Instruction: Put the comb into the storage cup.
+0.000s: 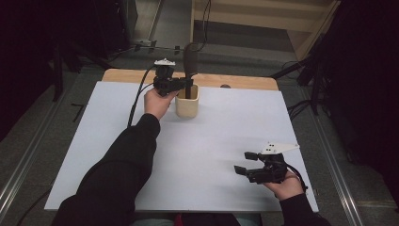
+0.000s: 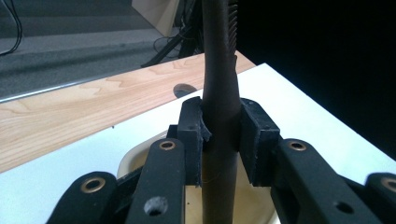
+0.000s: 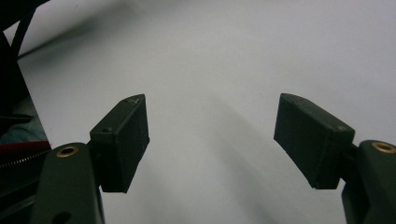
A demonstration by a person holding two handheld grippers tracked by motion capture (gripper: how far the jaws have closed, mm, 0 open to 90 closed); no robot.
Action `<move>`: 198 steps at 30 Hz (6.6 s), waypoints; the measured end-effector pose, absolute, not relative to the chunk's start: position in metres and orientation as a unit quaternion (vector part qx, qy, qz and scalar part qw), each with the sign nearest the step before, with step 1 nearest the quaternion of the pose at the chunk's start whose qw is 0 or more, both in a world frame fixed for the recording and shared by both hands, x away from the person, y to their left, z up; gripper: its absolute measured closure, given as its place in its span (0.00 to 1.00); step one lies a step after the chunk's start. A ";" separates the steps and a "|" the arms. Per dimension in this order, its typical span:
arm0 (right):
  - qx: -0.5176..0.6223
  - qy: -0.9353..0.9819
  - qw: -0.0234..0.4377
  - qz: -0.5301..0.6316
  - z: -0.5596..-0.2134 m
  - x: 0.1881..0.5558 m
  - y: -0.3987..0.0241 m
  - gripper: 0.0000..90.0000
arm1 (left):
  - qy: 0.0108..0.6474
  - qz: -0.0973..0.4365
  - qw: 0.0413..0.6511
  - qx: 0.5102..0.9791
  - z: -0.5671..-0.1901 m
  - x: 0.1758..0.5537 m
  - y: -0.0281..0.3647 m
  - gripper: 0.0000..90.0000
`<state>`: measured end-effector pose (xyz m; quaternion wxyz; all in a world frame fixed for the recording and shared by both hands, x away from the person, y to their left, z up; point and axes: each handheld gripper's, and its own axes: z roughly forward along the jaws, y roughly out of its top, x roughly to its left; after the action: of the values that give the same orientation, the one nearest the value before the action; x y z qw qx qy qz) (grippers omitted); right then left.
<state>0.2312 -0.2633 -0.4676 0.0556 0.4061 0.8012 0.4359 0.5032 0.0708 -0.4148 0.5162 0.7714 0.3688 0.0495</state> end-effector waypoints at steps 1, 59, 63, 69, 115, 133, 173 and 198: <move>0.406 0.801 0.056 0.436 -0.468 0.231 -0.263 0.27 | 0.369 0.047 0.517 0.771 -0.416 0.503 0.071 0.81; 0.405 0.805 0.063 0.428 -0.469 0.234 -0.262 0.27 | 0.406 -0.004 0.489 0.772 -0.419 0.473 0.144 0.34; 0.406 0.805 0.063 0.428 -0.469 0.234 -0.261 0.27 | 0.402 -0.003 0.481 0.779 -0.420 0.467 0.148 0.34; 0.404 0.806 0.064 0.427 -0.469 0.234 -0.260 0.27 | 0.405 -0.014 0.486 0.774 -0.422 0.460 0.154 0.34; 0.417 0.799 0.057 0.429 -0.472 0.243 -0.263 0.26 | 0.366 -0.058 0.475 0.798 -0.427 0.392 0.164 0.34; 0.413 0.799 0.056 0.433 -0.470 0.246 -0.260 0.26 | 0.364 -0.060 0.468 0.803 -0.434 0.362 0.176 0.34; 0.422 0.797 0.054 0.429 -0.474 0.249 -0.261 0.25 | 0.362 -0.065 0.431 0.824 -0.450 0.313 0.194 0.34; 0.426 0.796 0.050 0.427 -0.477 0.251 -0.262 0.25 | 0.367 -0.043 0.413 0.832 -0.451 0.293 0.211 0.34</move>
<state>0.2506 -0.2623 -0.4773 0.0503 0.4256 0.7962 0.4271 0.2928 0.2114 -0.4511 0.4135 0.8322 0.3670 -0.0432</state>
